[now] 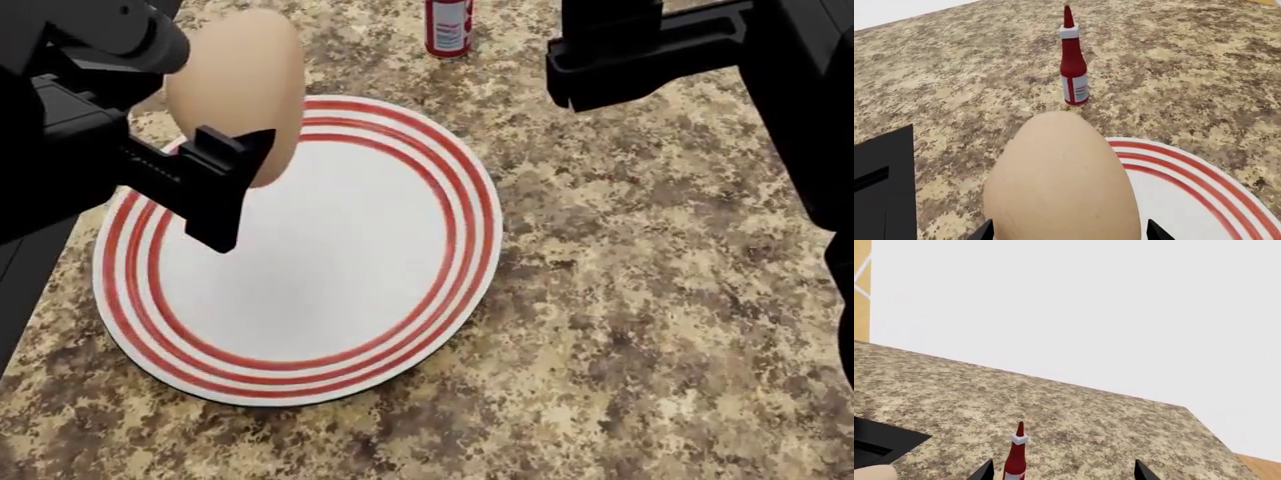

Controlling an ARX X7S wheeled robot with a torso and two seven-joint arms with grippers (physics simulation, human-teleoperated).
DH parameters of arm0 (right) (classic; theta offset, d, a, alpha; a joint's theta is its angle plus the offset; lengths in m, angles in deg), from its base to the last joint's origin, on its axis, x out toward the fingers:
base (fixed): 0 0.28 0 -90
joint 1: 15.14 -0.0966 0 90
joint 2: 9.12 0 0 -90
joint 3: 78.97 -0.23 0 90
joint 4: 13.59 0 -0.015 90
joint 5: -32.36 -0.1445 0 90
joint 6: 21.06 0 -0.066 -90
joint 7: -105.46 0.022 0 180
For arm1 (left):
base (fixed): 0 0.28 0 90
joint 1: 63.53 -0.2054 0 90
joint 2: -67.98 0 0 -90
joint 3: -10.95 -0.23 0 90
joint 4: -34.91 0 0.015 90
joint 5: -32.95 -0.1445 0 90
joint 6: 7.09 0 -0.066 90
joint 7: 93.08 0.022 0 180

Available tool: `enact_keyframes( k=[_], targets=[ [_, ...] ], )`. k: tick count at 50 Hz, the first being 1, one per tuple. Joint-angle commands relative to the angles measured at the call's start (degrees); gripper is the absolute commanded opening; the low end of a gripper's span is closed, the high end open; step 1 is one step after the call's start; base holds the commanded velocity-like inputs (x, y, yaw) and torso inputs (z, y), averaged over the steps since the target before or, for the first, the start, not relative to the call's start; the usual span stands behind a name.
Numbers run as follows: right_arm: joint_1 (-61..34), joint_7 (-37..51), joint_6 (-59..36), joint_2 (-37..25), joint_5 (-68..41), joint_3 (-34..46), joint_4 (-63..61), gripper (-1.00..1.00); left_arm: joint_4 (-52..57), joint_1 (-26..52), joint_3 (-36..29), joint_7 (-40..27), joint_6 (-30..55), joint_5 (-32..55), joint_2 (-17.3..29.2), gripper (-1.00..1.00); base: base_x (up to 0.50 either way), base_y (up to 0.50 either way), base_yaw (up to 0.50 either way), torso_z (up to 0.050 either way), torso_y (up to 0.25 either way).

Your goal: Pick the chicken breast from the sink and place it on the plate located on the counter

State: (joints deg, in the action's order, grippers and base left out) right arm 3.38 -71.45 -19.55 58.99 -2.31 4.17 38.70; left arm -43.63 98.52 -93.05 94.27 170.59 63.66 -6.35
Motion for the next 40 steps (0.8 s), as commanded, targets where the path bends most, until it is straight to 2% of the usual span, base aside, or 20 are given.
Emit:
enact_keyframes(
  k=[1,10,13,26,40],
  targets=[
    [-0.1,0.8,0.9,-0.5,-1.0,0.2,0.8,1.0,-4.9,3.0,-4.1,0.5,-3.0,-0.6,0.9,-1.0,0.0,0.0,0.0,0.0,0.0],
    [-0.6,1.5,0.4,-1.5,-2.6,-0.7,0.8,1.0,-16.5,12.2,-19.1,6.2,-5.3,-2.6,-0.7,-1.0,0.0,0.0,0.0,0.0,0.001],
    [-0.3,1.7,0.5,-1.7,-3.0,-0.9,0.8,1.0,-19.0,13.0,-21.2,7.3,-6.6,-3.0,-1.5,-1.0,0.0,0.0,0.0,0.0,0.0],
    [0.4,2.6,1.2,-2.6,-4.7,-1.6,1.0,1.0,-20.3,10.4,-24.3,7.9,-5.7,-2.1,-2.1,-1.0,0.0,0.0,0.0,0.0,0.001],
    [1.1,3.9,1.7,-3.3,-6.4,-1.7,1.0,1.0,-24.6,7.9,-27.7,8.3,-8.3,-2.9,-2.4,-1.0,0.0,0.0,0.0,0.0,0.0]
  ],
)
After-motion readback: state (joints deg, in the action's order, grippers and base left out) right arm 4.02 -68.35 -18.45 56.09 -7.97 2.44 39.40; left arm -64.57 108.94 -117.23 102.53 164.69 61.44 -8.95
